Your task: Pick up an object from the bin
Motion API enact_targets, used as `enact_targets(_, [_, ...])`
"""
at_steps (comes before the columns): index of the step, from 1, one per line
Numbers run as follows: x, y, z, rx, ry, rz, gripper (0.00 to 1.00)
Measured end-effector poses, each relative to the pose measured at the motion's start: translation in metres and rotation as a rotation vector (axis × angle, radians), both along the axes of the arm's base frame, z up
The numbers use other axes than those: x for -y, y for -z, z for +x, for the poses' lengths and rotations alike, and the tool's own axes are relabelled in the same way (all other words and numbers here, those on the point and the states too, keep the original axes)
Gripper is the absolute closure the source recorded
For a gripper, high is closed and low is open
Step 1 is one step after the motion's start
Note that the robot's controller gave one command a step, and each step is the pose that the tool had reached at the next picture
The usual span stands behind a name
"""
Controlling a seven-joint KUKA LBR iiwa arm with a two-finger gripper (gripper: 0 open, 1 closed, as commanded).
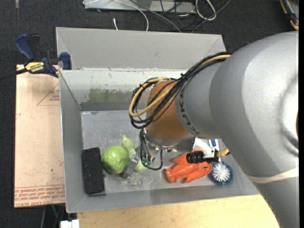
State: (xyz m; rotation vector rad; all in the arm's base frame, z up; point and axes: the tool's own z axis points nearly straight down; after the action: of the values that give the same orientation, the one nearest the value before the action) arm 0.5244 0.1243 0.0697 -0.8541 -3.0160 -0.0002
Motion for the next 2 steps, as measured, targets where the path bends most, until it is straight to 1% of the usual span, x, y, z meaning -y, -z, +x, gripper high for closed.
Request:
enact_targets(1, [-0.004,-0.017,0.000,-0.004,-0.345,0.002,0.00])
enact_targets(2, [-0.018,-0.004,-0.012,-0.001,-0.052,0.001,1.00])
